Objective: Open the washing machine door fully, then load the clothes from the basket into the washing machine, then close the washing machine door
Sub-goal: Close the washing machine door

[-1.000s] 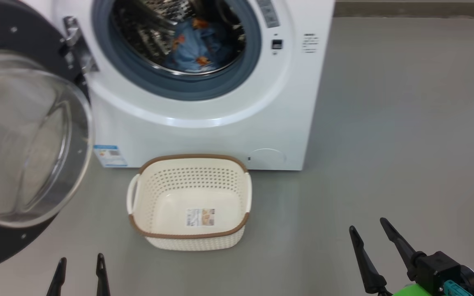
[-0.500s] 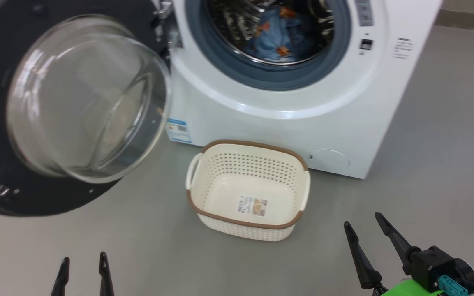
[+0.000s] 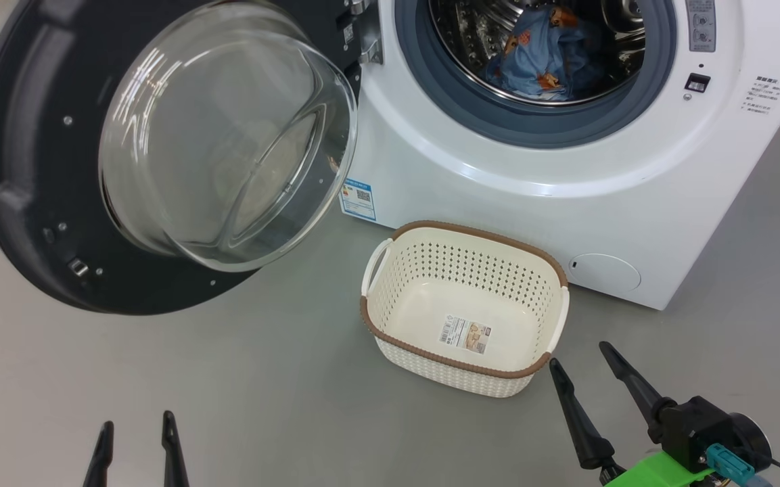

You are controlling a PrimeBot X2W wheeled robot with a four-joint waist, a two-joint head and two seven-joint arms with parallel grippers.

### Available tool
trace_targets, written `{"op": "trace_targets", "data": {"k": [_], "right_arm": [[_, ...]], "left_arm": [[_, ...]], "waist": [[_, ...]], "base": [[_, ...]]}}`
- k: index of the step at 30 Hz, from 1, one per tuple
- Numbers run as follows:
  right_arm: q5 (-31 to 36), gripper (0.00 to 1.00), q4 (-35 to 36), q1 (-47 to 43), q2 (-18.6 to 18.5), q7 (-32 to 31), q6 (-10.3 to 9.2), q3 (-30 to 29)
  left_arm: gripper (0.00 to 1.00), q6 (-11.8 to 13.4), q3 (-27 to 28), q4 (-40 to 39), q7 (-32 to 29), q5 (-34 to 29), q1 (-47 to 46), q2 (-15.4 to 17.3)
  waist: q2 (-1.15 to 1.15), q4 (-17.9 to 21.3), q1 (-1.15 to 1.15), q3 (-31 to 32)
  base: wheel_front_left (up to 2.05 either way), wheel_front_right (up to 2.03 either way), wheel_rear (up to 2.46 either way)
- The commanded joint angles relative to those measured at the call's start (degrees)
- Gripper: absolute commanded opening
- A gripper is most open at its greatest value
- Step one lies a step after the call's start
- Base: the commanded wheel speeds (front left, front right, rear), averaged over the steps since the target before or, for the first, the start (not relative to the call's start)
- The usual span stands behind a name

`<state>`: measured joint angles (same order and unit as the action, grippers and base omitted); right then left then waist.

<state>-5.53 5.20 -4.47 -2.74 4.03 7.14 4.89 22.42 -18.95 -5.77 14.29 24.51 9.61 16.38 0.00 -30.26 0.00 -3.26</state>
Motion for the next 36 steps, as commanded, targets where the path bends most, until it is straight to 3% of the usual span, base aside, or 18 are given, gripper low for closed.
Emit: {"op": "trace_targets", "data": {"k": [1, 15, 16, 17, 18, 30, 33, 36], "right_arm": [[0.3, 1.00, 1.3, 2.4, -0.4, -0.2, 0.35, 1.6], [-0.2, 1.00, 0.4, 2.4, -0.7, 0.1, 0.35, 2.2], [-0.2, 1.00, 0.4, 2.4, -0.7, 0.1, 0.35, 2.2], [-0.2, 1.00, 0.4, 2.3, -0.7, 0.1, 0.35, 2.2], [-0.2, 1.00, 0.4, 2.3, -0.7, 0.1, 0.35, 2.2], [-0.3, 1.00, 0.4, 2.2, -0.7, 0.2, 0.35, 2.4], [-0.3, 1.00, 0.5, 2.3, -0.7, 0.2, 0.35, 2.4], [-0.2, 1.00, 0.6, 2.4, -0.8, 0.1, 0.35, 2.4]], "left_arm": [[1.00, -0.2, 2.4, -1.2, 0.6, 0.1, -2.4, 0.5], [1.00, -1.4, 3.3, -0.7, 0.7, -0.6, -2.1, -0.3], [0.84, -1.5, 3.3, -0.6, 0.7, -0.6, -2.1, -0.3], [0.39, -1.7, 3.4, -0.5, 0.7, -0.5, -2.1, -0.4], [0.00, -1.9, 3.3, -0.4, 0.7, -0.3, -2.1, -0.4], [0.00, -3.9, 3.7, -0.1, 0.7, 1.0, -2.2, -0.8], [0.00, -6.2, 5.2, -1.8, 0.7, 4.0, -2.2, -2.5], [0.00, -11.1, 8.4, -4.7, 0.7, 11.8, -1.9, -7.0]], "waist": [[0.00, -0.2, 0.00, -0.2], [0.00, 0.0, 0.00, 0.2], [0.00, 0.0, 0.00, 0.2], [0.00, 0.0, 0.00, 0.2], [0.00, 0.0, 0.00, 0.3], [0.00, 0.0, 0.00, 0.2], [0.00, -0.1, 0.00, 0.0], [0.00, -0.1, 0.00, 0.0]], "base": [[0.00, 0.00, 0.00], [0.00, 0.00, 0.00], [0.00, 0.00, 0.00], [0.00, 0.00, 0.00], [0.00, 0.00, 0.00], [0.00, 0.00, 0.00], [0.00, 0.00, 0.00], [0.00, 0.00, 0.00]]}}
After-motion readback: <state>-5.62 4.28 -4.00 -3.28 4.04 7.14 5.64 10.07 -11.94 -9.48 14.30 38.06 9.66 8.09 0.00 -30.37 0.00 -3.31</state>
